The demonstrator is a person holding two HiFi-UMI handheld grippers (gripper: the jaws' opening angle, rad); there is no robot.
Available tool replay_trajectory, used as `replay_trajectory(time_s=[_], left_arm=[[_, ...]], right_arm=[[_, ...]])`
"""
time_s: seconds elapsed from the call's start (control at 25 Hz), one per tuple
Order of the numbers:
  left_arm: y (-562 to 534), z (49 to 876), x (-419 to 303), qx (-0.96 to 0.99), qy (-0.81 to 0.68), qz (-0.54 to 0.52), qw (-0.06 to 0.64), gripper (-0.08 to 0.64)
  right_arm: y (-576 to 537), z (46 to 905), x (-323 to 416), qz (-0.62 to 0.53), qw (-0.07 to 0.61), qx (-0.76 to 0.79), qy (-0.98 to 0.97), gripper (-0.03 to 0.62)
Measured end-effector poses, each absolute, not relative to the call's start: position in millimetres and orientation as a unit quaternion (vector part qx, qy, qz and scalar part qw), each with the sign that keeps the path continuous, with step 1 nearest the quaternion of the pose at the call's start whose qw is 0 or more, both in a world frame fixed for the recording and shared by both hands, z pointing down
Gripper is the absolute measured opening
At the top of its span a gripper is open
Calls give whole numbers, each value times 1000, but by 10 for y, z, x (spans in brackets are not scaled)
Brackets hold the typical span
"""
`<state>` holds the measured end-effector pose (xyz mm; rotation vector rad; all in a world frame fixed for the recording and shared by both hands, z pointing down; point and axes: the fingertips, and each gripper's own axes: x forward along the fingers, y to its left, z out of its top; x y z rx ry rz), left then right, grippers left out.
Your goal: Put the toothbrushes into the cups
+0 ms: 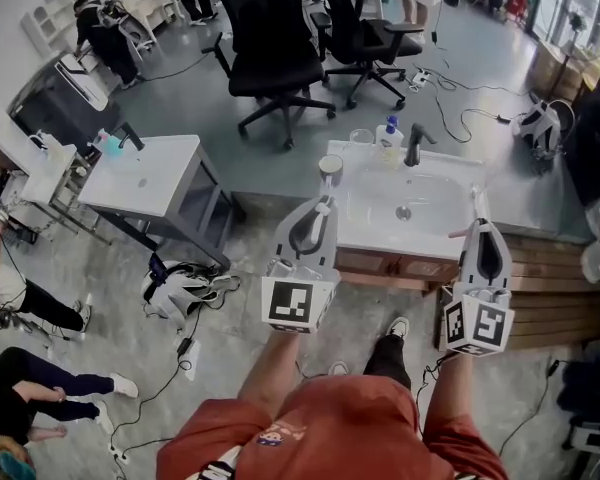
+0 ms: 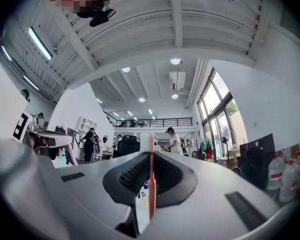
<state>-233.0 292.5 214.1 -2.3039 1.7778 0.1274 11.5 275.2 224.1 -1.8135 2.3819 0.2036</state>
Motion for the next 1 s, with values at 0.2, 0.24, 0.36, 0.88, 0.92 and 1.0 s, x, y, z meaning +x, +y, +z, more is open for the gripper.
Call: replay_trajectory(time_s=[0.2,0.24,0.36,0.88,0.92,1.0], left_arm=[[2559,2166,-2084,-789,603,48,112,37],[2478,2183,-2036,-790,602,43,111,37],[2182,2205,-1860,-792,599,44,108,37],[1008,2316,-892,-811,577,20,99,37],[936,2296,-812,-812,575,21,102,37],[800,2279,-657,-812,573,18,104,37]], right_arm=[[2374,2362,403,58,70,-612,786,28],[2298,2372,467,56,70,-614,784,28],[2024,2387,675,55,72,-619,780,28],[1000,2616,1643,24,75,-642,762,28],[929,2612,1724,22,77,-644,761,28],[792,2604,1874,21,80,-644,760,28]])
